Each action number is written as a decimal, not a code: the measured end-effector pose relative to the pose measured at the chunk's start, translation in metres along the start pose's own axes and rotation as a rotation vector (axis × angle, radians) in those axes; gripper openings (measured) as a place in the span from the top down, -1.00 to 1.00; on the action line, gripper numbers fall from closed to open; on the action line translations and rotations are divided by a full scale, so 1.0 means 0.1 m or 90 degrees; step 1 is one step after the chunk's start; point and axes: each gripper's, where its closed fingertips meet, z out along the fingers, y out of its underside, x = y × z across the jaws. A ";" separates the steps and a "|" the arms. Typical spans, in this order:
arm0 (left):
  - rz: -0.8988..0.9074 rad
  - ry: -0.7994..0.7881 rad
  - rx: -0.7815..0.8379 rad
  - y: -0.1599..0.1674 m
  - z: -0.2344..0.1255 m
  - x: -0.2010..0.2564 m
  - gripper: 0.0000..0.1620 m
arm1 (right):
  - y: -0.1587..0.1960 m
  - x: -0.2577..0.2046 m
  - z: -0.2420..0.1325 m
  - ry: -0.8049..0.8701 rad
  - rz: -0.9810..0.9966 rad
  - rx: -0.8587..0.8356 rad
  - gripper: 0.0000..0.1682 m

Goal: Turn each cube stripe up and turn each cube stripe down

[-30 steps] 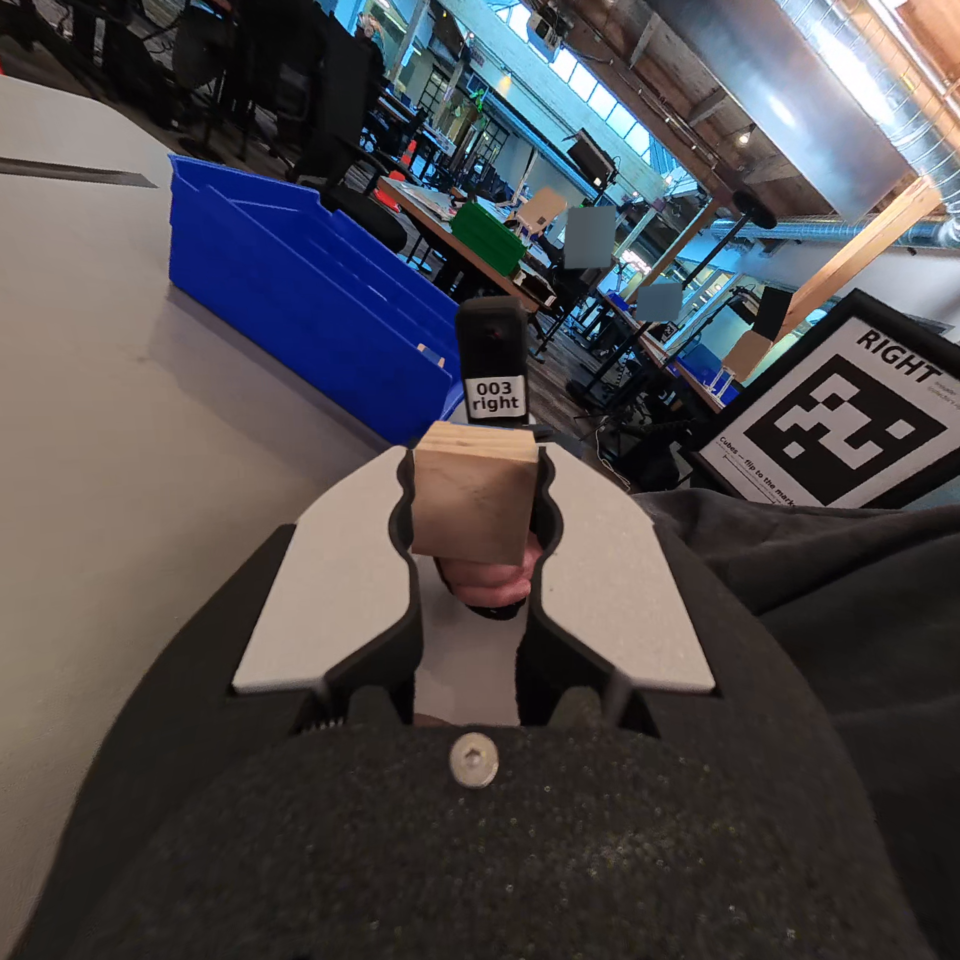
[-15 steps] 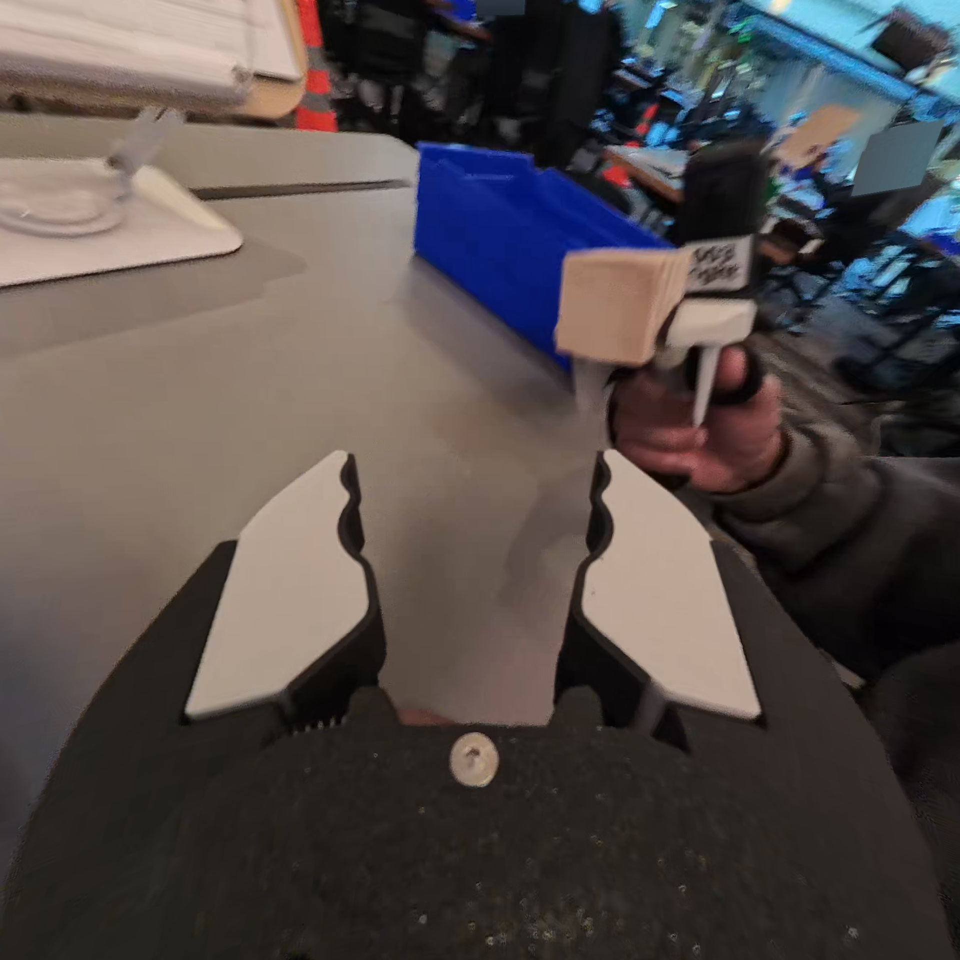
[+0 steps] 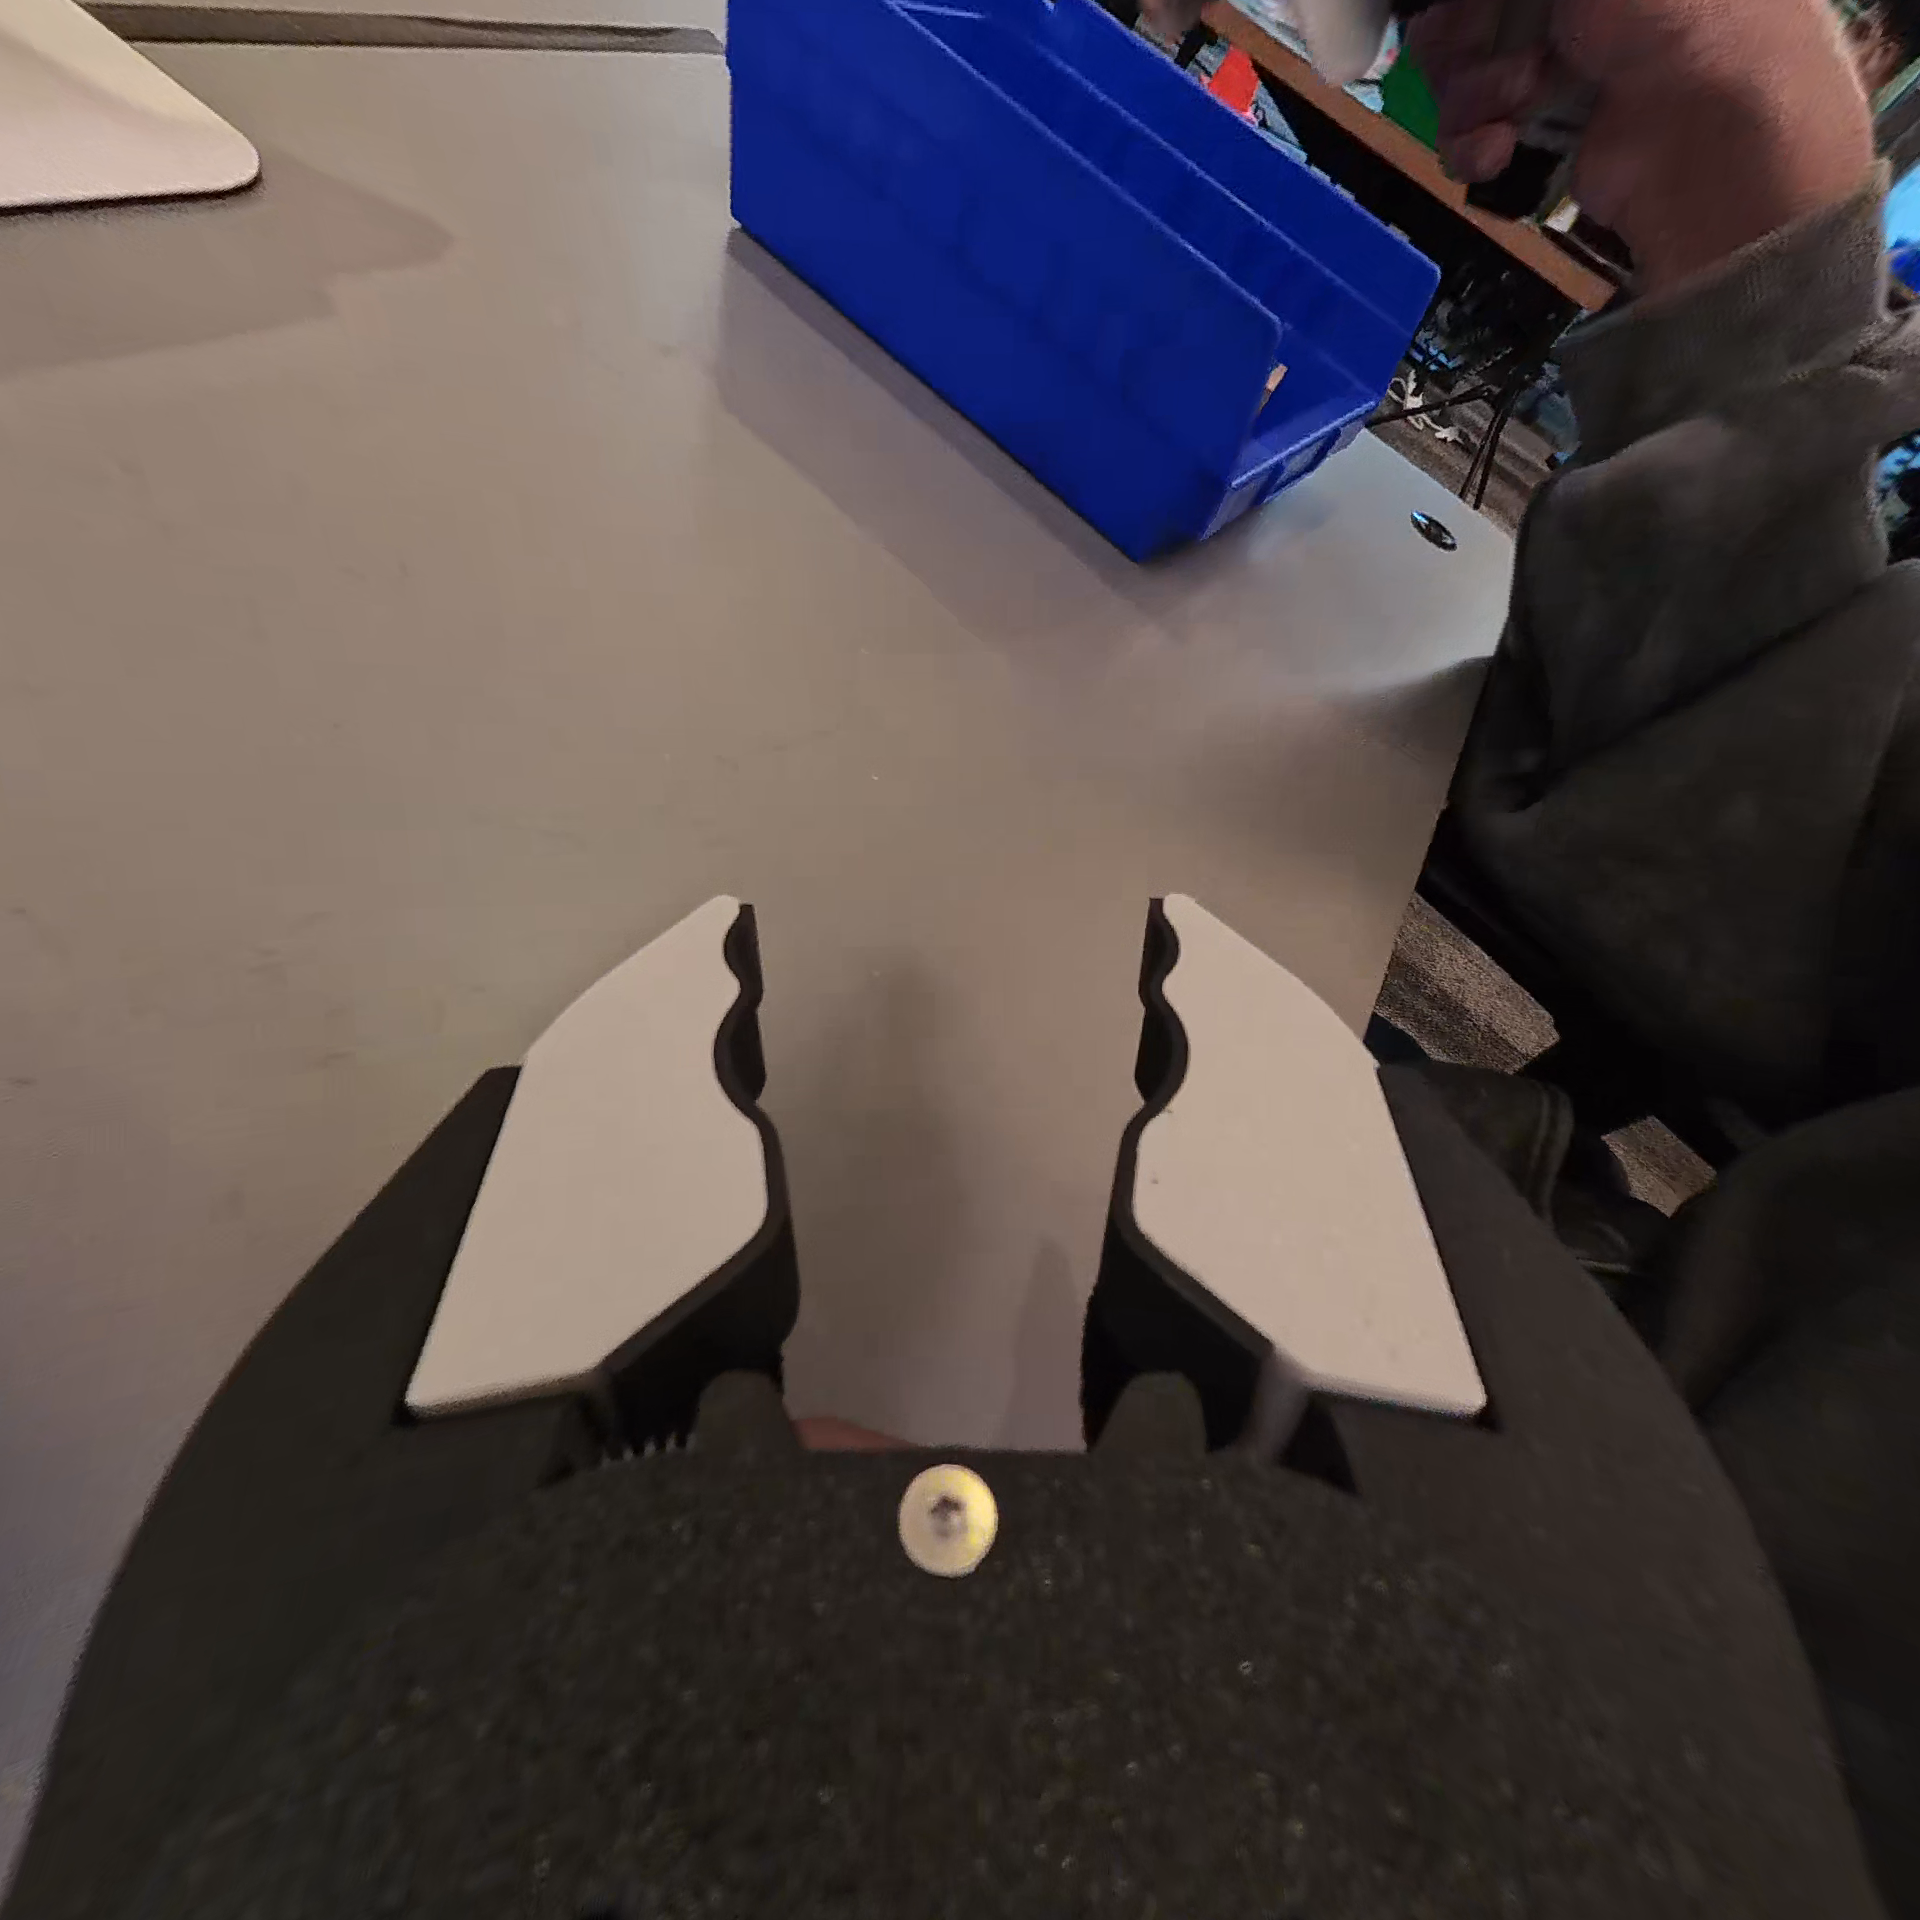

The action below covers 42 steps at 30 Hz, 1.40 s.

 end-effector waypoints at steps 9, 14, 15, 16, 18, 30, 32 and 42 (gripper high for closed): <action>-0.031 0.025 0.004 -0.03 -0.04 -0.01 0.15 | 0.64 0.10 0.92 0.007 -0.124 -0.353 0.44; -0.028 0.035 -0.009 0.01 0.00 0.03 0.15 | 0.77 0.07 1.02 0.011 -0.135 -0.407 0.44; -0.027 0.037 -0.011 0.02 0.00 0.04 0.15 | 0.76 0.07 1.01 0.014 -0.133 -0.404 0.44; -0.025 0.039 -0.013 0.02 0.01 0.04 0.14 | 0.76 0.09 1.01 0.019 -0.132 -0.403 0.44; -0.021 0.041 -0.020 0.04 0.02 0.06 0.14 | 0.74 0.12 0.96 0.025 -0.134 -0.391 0.29; -0.003 0.029 -0.022 0.03 0.02 0.05 0.14 | -0.11 -1.76 -0.53 -0.351 -0.352 0.218 0.09; 0.004 0.023 -0.022 0.03 0.03 0.06 0.14 | 0.11 -2.42 -0.56 -0.514 -0.320 0.298 0.12; 0.053 -0.007 -0.034 -0.03 -0.06 0.08 0.11 | 0.67 -3.00 -0.23 -0.573 -0.204 0.362 0.27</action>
